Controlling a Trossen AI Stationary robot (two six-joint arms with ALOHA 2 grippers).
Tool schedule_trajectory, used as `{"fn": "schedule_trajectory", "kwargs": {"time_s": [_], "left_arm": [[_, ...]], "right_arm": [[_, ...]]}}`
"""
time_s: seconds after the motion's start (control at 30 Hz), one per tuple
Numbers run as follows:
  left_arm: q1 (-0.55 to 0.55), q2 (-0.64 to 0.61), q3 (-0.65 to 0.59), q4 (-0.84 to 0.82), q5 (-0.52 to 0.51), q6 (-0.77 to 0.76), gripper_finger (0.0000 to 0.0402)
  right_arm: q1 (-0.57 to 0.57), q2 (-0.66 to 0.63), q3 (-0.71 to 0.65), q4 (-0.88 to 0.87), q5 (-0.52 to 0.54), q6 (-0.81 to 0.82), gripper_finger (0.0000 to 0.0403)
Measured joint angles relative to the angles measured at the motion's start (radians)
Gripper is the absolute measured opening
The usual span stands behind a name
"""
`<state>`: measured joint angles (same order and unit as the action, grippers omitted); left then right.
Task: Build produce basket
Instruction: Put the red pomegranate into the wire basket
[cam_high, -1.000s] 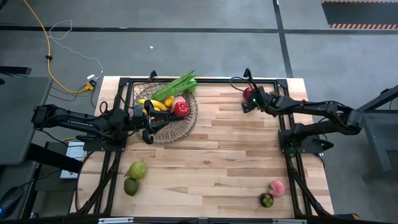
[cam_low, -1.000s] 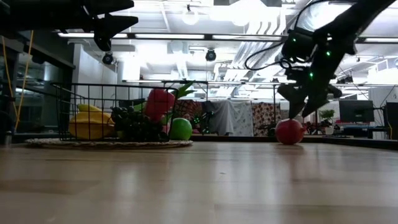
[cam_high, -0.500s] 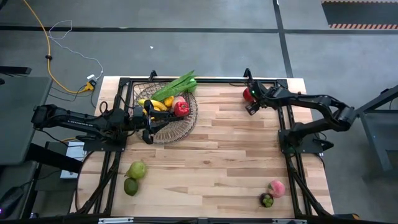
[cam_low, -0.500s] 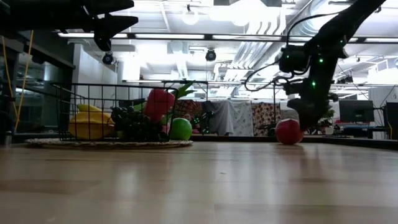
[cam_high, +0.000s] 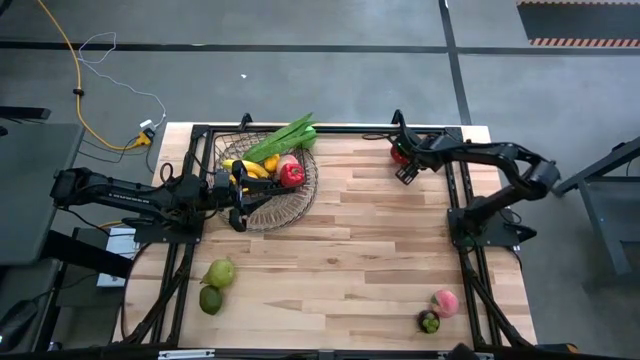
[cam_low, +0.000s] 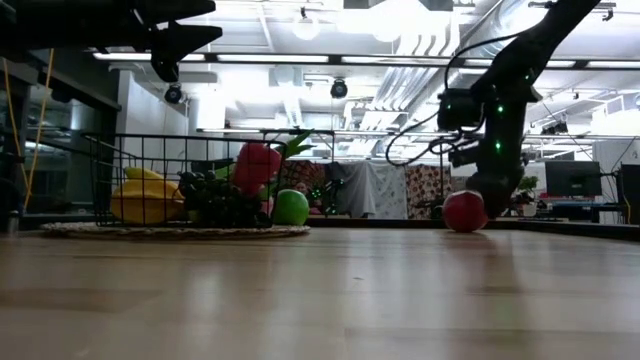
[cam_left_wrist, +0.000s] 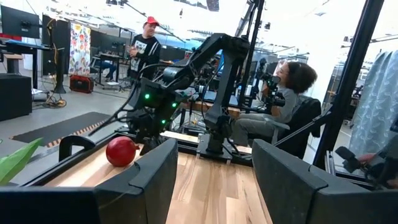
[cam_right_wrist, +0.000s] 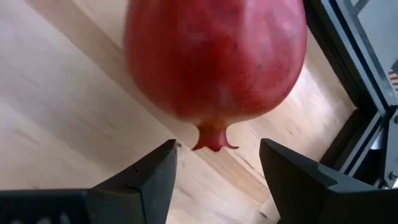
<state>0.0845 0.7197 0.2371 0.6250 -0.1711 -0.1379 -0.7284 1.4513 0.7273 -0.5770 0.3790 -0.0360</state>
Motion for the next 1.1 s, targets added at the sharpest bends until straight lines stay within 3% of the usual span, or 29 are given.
{"fn": "schedule_trajectory", "kwargs": {"time_s": [0.53,1.1], "left_arm": [[0.0,0.0,0.0,0.0,0.0,-0.006,0.0195],[0.0,0.0,0.0,0.0,0.0,-0.007,0.0195]], "right_arm": [[-0.011,0.016,0.001,0.076,0.004,-0.032,0.0209],[-0.011,0.01,0.001,0.061,-0.001,-0.017,0.0006]]}}
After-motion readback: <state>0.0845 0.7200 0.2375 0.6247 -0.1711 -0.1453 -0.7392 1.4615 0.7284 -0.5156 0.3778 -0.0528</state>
